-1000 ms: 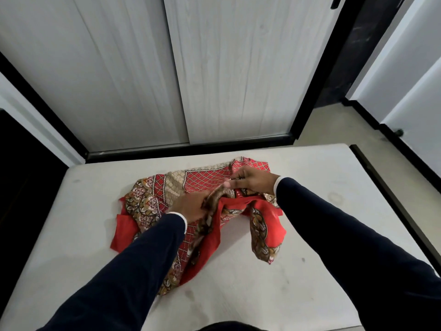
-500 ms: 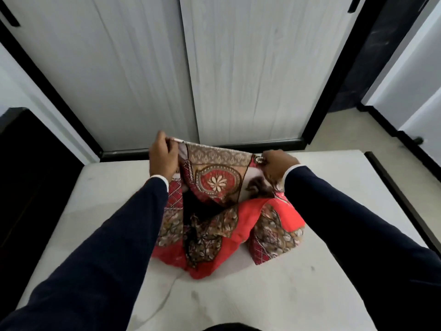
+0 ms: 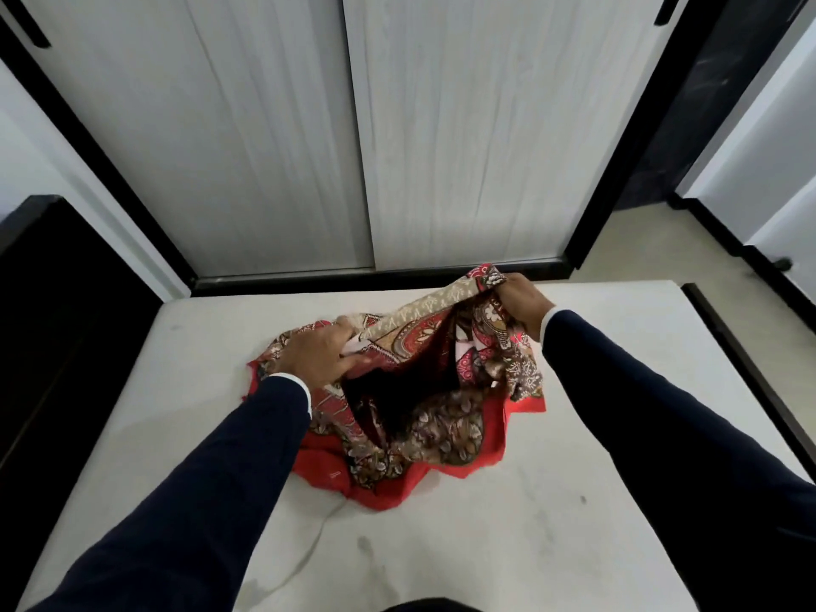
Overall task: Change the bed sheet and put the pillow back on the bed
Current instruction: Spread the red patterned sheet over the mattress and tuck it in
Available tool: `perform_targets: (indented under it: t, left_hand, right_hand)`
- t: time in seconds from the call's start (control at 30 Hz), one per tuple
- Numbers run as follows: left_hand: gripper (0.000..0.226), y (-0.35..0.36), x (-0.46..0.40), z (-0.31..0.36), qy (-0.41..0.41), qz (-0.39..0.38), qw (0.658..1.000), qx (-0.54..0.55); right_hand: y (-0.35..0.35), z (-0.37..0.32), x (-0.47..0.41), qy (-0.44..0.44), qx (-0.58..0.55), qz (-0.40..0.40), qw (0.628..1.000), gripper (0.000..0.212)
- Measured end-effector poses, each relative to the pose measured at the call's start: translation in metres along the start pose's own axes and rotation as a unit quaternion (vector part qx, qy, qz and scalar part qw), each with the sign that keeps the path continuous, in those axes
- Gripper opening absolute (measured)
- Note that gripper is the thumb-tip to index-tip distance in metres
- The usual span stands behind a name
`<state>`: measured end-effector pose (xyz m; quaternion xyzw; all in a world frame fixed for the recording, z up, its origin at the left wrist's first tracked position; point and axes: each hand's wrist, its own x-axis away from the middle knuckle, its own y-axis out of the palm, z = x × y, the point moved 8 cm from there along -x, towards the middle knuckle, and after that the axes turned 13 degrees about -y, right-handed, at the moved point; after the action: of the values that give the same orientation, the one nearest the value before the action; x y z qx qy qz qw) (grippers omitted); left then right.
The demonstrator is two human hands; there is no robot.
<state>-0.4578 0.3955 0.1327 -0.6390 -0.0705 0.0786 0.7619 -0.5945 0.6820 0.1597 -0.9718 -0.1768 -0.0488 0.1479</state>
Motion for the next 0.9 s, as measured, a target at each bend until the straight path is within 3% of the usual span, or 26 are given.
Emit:
perform_targets:
  t: [0.13,0.27,0.4,0.5,0.57,0.63,0.67,0.73,0.77,0.8,0.83,0.87,0.9]
  left_hand:
    - [0.016,-0.001,-0.007,-0.018,-0.124,0.0,0.992,-0.007]
    - [0.016,-0.002,-0.016,-0.034,-0.17,-0.017,0.984,-0.046]
    - [0.026,0.011,-0.007,-0.054,-0.214,-0.068,0.972,-0.064]
    - [0.026,0.029,0.002,-0.069,-0.255,-0.085,0.962,-0.037]
    - [0.025,0.049,0.011,-0.085,-0.322,-0.127,0.937,0.044]
    - [0.033,0.071,0.024,-0.091,-0.4,-0.174,0.864,0.252]
    - [0.037,0.077,0.031,-0.084,-0.424,-0.177,0.791,0.404]
    - [0.038,0.071,0.032,-0.062,-0.431,-0.137,0.605,0.655]
    - [0.033,0.055,0.021,-0.055,-0.403,-0.093,0.545,0.729]
    - [0.024,0.032,0.005,-0.055,-0.369,-0.037,0.507,0.778]
    - [0.02,0.004,-0.011,-0.053,-0.334,0.013,0.484,0.809]
    - [0.025,-0.026,-0.032,-0.06,-0.292,0.069,0.5,0.812]
    - [0.034,-0.061,-0.052,-0.065,-0.253,0.125,0.555,0.782]
  right_hand:
    - [0.015,0.008,0.022,0.083,-0.026,-0.011,0.996,0.035]
    - [0.028,0.02,0.046,0.191,-0.074,-0.104,0.973,0.062]
    - [0.028,0.014,0.06,0.21,-0.144,-0.199,0.946,0.05]
    - [0.03,0.013,0.071,0.205,-0.203,-0.193,0.938,0.043]
    - [0.04,0.008,0.075,0.198,-0.291,-0.174,0.92,0.048]
    - [0.056,0.012,0.078,0.214,-0.397,-0.154,0.879,0.05]
    - [0.063,0.016,0.077,0.218,-0.435,-0.132,0.864,0.05]
    - [0.073,0.015,0.061,0.197,-0.481,-0.08,0.85,0.045]
    - [0.071,0.009,0.047,0.16,-0.475,-0.032,0.865,0.039]
    - [0.067,-0.005,0.033,0.122,-0.47,0.021,0.874,0.033]
    - [0.06,-0.02,0.019,0.083,-0.453,0.061,0.886,0.026]
    - [0.048,-0.045,0.005,0.024,-0.385,0.081,0.919,0.02]
    - [0.033,-0.071,-0.01,-0.031,-0.277,0.101,0.955,0.016]
